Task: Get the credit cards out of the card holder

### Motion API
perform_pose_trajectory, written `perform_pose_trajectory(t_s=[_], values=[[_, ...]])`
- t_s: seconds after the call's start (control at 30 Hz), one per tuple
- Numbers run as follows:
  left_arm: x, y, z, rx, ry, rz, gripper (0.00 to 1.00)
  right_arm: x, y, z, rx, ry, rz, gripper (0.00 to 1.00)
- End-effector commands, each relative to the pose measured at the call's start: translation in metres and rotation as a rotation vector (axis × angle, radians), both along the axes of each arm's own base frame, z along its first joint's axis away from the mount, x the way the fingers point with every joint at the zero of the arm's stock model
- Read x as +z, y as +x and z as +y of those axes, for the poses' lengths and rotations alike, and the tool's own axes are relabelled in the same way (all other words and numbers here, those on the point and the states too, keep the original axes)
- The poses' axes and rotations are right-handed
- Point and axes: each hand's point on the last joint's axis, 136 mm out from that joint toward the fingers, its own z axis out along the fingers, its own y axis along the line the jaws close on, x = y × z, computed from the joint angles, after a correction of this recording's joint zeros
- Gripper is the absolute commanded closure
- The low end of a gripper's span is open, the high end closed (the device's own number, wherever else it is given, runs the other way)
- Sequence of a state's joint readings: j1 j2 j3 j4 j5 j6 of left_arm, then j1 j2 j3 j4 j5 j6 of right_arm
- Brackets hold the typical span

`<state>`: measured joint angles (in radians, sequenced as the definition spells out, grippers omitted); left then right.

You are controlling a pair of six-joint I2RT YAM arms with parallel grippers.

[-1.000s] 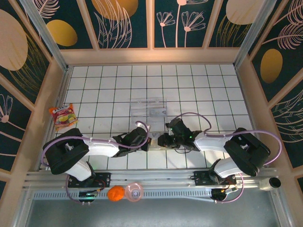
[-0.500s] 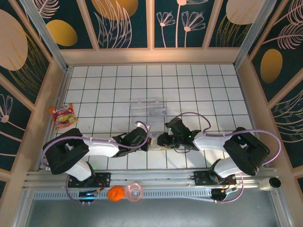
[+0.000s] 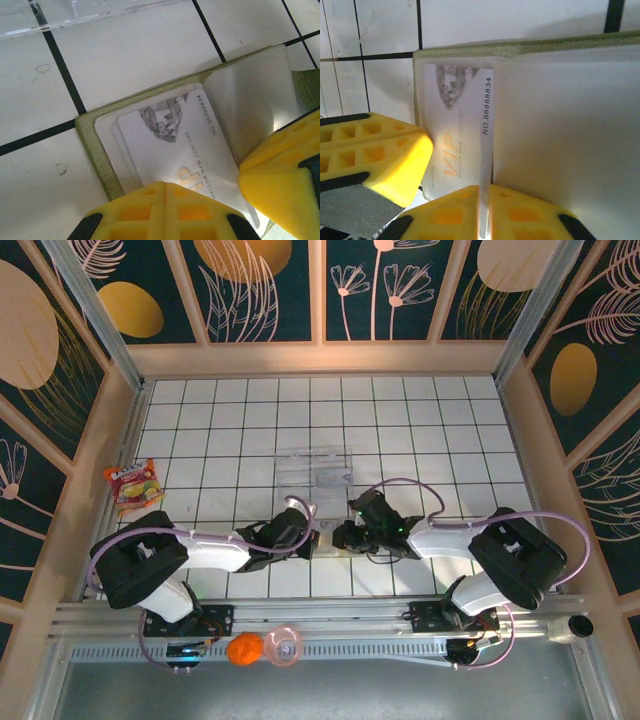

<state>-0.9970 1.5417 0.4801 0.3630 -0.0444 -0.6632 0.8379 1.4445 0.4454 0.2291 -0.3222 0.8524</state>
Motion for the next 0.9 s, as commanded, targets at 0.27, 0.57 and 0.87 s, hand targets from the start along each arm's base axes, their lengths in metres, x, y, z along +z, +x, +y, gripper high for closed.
perform_pose_trajectory(t_s=[0.27,0.57,0.87], values=[[-0.023,-0.016,0.024,0.006,0.074,0.088,1.0,-0.001,0.005,-0.026,-0.094,-0.061,-0.052,1.0],[-0.003,-0.012,0.012,-0.014,0.012,0.064,1.0,0.026,0.008,-0.019,-0.015,-0.049,-0.135,0.92],[0.013,0.003,0.02,0.032,0.045,-0.029,0.72,0.042,0.022,0.008,0.049,0.003,-0.187,0.78]])
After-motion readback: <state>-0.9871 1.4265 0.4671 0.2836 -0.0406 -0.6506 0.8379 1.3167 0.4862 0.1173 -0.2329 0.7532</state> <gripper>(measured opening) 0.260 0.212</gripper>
